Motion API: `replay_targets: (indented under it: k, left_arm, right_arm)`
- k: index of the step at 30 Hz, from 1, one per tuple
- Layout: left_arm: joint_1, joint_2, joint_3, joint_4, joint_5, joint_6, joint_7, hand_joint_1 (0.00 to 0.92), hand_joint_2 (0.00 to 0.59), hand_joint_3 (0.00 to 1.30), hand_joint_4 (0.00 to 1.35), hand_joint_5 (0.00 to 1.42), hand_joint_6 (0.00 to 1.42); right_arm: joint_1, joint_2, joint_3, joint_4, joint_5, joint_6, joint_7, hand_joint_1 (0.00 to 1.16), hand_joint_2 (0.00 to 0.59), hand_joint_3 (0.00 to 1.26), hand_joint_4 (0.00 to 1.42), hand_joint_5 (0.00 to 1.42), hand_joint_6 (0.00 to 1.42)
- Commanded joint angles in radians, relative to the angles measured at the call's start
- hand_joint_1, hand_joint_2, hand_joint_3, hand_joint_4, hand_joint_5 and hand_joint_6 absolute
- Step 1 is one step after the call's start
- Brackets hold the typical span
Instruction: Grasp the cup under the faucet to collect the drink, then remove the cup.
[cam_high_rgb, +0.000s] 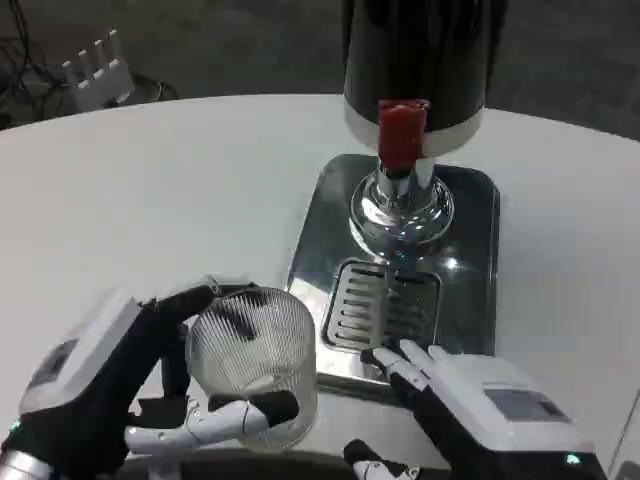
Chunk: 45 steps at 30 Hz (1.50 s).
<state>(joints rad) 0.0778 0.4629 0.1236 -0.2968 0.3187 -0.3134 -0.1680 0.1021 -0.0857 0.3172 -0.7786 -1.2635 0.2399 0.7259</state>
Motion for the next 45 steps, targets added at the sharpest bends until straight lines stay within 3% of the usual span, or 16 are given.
replay_targets:
  k: [1,19,30,45]
  left_arm:
    - [-0.015,0.005,0.004,0.004,-0.017,-0.016,-0.001,0.433,0.073,1.04,1.1,1.23,1.07]
    - [-0.034,-0.006,-0.017,0.007,-0.009,-0.012,0.003,0.433,0.068,1.04,1.1,1.23,1.09]
    - [-0.059,-0.019,-0.023,0.032,-0.003,-0.009,0.017,0.439,0.064,1.04,1.1,1.23,1.09]
    - [-0.242,-0.05,-0.071,0.22,0.064,-0.012,0.071,0.437,0.065,1.04,1.1,1.23,1.1]
  right_arm:
    - [0.008,0.003,0.004,0.001,-0.011,-0.003,0.007,0.29,0.425,0.08,0.0,0.0,0.0]
    - [0.02,-0.002,0.004,-0.008,-0.015,-0.006,0.018,0.3,0.421,0.07,0.0,0.0,0.0]
    - [0.034,0.024,-0.014,-0.019,-0.012,0.011,-0.012,0.3,0.422,0.08,0.0,0.0,0.0]
    - [0.096,0.031,-0.089,-0.091,-0.006,0.012,-0.005,0.31,0.43,0.08,0.0,0.0,0.0]
